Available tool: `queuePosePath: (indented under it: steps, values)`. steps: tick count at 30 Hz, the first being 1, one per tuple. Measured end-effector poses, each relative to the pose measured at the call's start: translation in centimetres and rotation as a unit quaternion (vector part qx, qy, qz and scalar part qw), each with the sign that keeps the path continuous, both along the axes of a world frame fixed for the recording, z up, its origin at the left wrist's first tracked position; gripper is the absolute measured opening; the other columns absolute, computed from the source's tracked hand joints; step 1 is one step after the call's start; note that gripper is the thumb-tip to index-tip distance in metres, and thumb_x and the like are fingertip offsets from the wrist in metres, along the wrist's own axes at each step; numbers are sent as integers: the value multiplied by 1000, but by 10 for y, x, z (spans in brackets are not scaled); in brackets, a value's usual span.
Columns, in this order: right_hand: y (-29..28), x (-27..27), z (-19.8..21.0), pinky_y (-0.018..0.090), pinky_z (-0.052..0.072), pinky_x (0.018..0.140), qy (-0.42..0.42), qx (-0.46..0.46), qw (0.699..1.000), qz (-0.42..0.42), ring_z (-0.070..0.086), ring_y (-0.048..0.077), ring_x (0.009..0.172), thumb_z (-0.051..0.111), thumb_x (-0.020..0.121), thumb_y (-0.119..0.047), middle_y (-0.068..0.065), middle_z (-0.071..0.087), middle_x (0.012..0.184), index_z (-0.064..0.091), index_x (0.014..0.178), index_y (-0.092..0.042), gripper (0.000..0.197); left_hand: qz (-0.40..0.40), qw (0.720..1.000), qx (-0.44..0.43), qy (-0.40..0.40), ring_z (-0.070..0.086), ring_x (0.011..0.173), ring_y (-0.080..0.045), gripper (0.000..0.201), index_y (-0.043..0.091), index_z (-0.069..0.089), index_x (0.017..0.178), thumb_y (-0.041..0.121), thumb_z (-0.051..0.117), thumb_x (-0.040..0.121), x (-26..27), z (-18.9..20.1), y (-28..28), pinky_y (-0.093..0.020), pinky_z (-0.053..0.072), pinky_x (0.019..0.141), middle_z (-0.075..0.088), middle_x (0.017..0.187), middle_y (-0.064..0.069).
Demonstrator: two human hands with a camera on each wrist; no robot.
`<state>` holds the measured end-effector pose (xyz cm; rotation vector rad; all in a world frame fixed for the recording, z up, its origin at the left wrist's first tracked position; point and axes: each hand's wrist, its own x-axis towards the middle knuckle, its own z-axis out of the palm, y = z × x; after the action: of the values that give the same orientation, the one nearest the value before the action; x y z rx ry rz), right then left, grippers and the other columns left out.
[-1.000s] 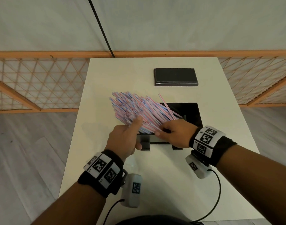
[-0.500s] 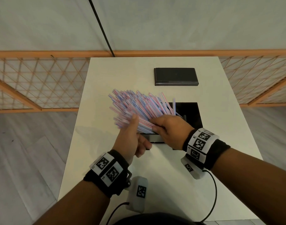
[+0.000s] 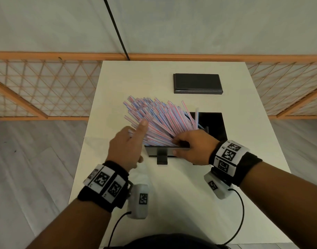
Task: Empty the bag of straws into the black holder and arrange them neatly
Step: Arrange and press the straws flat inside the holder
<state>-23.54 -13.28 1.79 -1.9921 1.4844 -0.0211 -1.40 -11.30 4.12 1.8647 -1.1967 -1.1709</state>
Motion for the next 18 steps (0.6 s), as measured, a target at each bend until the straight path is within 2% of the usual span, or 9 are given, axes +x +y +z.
queuePosePath:
  steps: [3,5,7,10,12,15,18]
  values:
    - [-3,6,-4,35,54,75,73,15,997,13,59,17,76,56,83,-63,-5,61,78,62,87,-24,40,-5,1000,-16,14,62,45,-21,72,-3,64,86,67,49,94,-11,-2,0,-32,49,47,66,66,-18]
    - [-2,9,-5,35,54,75,57,14,998,26,60,18,78,55,84,-62,-5,62,81,63,91,-25,39,-5,1000,-10,23,64,46,-24,75,-6,63,83,67,49,94,-16,-4,-1,-37,55,49,69,70,-23]
    - [-2,9,-4,32,51,76,14,6,999,32,60,19,81,56,89,-54,-4,63,84,63,99,-25,32,-2,999,4,39,65,47,-26,80,-8,65,86,71,50,91,-17,-6,-2,-39,58,51,69,67,-22]
    - [-3,10,-4,29,46,69,24,17,999,34,56,18,72,49,94,-52,-5,58,75,60,92,-22,33,-14,998,24,53,63,45,-25,85,-8,68,88,76,54,85,-19,-5,-4,-34,52,50,65,60,-13]
    - [-2,14,-5,29,42,65,46,32,997,44,54,17,69,42,97,-53,-5,55,73,55,88,-21,36,-13,997,33,63,60,43,-25,77,-7,70,82,69,58,88,-21,-5,-5,-30,48,47,66,57,-11]
    - [0,19,-2,36,48,77,-8,7,998,55,54,20,80,36,101,-43,-2,57,85,55,101,-18,32,15,994,16,108,52,39,-27,59,-3,67,64,47,57,95,-27,-7,-5,-30,43,41,63,54,-14]
    - [3,21,4,40,48,85,-38,-69,995,54,56,23,94,31,98,-44,0,57,103,54,118,-20,39,46,979,11,198,46,37,-26,56,-1,66,62,43,53,94,-32,-6,-3,-26,38,39,59,55,-18]
